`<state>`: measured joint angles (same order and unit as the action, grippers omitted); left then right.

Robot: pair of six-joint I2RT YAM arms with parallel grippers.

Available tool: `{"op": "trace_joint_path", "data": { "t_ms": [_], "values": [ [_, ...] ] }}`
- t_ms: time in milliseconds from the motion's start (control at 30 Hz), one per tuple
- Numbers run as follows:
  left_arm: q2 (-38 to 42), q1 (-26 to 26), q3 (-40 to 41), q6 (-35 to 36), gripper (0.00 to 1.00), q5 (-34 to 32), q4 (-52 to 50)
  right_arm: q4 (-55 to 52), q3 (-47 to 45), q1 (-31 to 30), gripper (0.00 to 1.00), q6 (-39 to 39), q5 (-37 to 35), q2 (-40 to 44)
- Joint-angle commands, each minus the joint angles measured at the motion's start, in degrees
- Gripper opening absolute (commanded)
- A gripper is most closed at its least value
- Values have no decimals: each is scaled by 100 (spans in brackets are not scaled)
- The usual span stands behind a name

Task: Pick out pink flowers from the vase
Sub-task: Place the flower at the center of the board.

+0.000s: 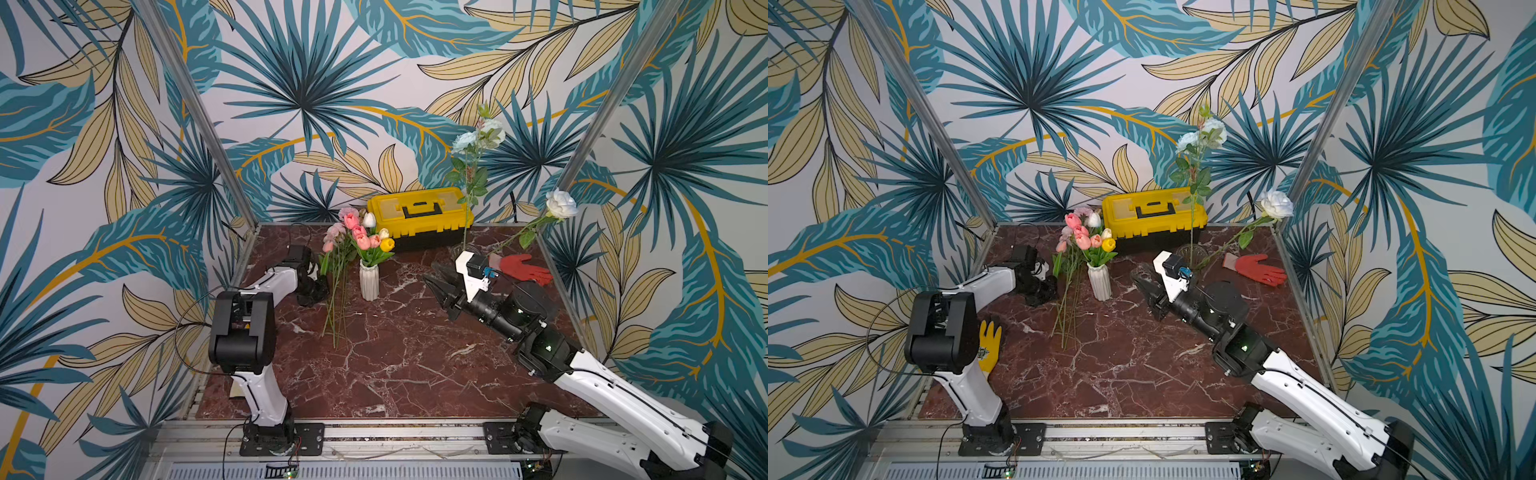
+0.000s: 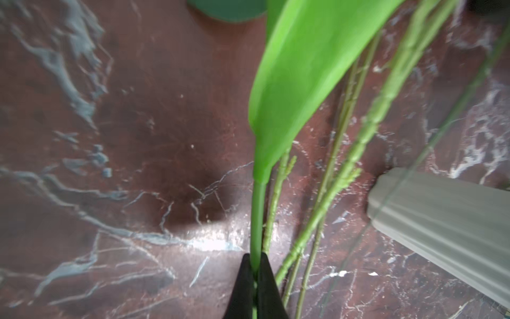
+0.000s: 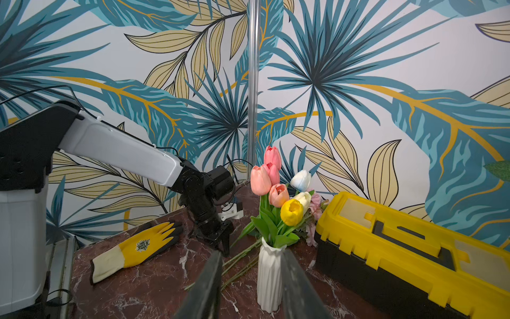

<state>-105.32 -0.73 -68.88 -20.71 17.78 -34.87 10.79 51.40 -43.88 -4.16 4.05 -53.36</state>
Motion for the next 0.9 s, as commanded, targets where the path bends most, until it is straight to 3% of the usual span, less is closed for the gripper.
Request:
{"op": "trace_joint_path", "data": {
  "t_ms": [0, 600, 867],
  "values": [
    [-45, 69, -373, 197, 0, -59, -242, -123, -6, -16, 37, -108, -123, 81],
    [-271, 256, -330, 229, 12, 290, -422, 2, -16, -16, 38, -186, -212, -33],
    [95, 258, -218, 253, 19, 247, -450, -50, 11, -16, 39, -233, -276, -29]
  ]
}}
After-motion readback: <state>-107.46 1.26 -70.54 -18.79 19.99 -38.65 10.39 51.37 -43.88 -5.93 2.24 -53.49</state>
